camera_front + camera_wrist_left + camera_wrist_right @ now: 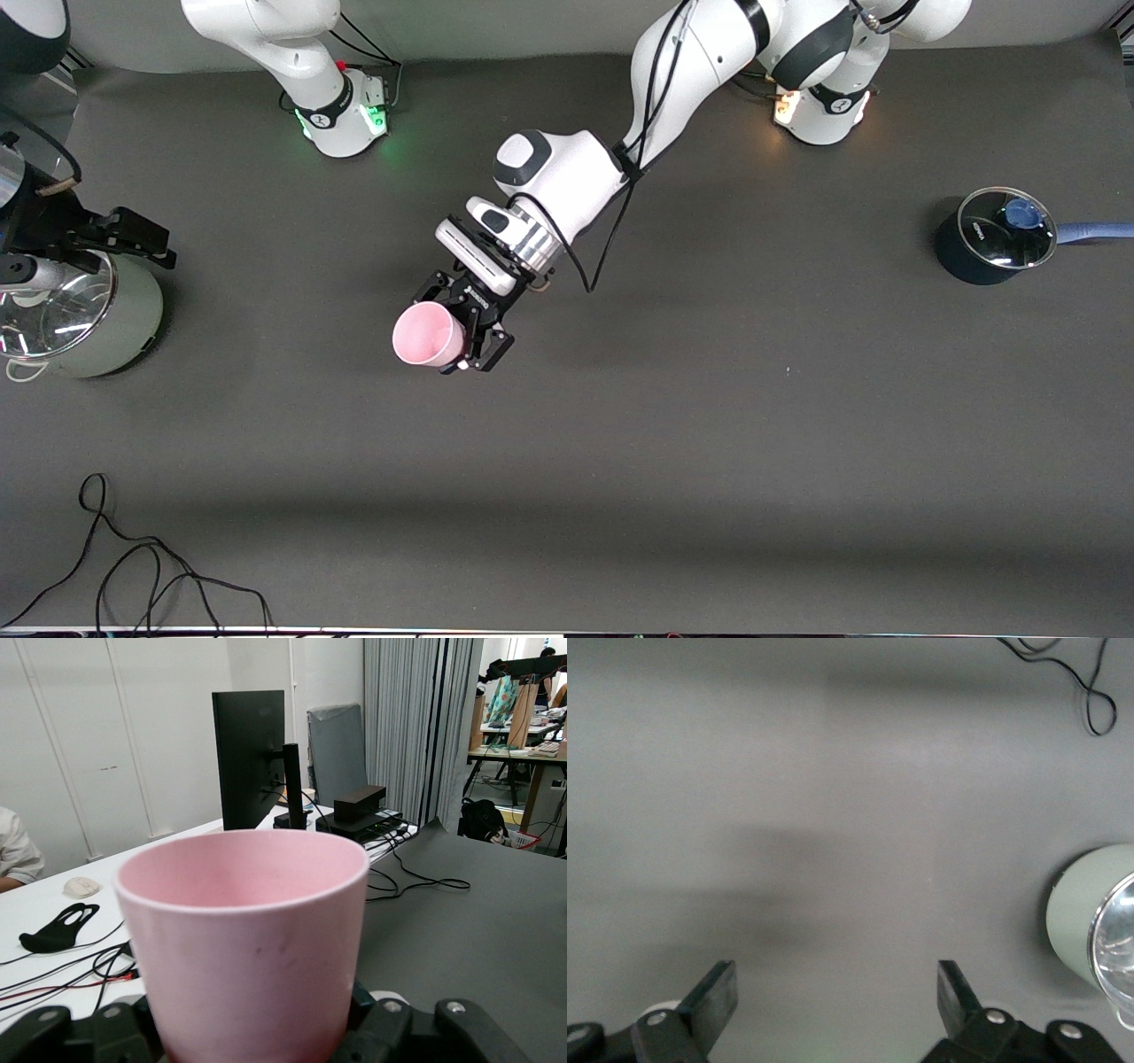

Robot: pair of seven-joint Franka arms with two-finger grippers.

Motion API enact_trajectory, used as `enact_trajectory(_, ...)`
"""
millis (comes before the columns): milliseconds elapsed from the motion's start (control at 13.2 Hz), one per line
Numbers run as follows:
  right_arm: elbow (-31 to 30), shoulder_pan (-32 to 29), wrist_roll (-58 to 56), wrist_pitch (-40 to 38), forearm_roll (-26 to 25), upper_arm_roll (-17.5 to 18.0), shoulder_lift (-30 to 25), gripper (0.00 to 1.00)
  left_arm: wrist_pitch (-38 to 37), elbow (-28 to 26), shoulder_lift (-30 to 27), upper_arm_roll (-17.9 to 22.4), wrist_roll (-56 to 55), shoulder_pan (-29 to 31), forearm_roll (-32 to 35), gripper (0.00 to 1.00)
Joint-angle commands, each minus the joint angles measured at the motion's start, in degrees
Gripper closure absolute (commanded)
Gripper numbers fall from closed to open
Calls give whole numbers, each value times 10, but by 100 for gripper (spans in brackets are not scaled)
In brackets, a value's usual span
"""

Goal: Transfer pink cup from left to right arm
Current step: 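Lift the pink cup and carry it toward the table's middle, then reach the open right gripper toward the cup held by the left gripper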

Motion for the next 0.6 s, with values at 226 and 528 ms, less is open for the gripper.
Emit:
enact_trajectory(226,142,82,38,-1,8,-2,92,0,4,15,5,52,-13,-32,0,100)
enact_trajectory(528,224,135,117,0,33,-3,162,0,4,15,5,52,-14,-32,0,100)
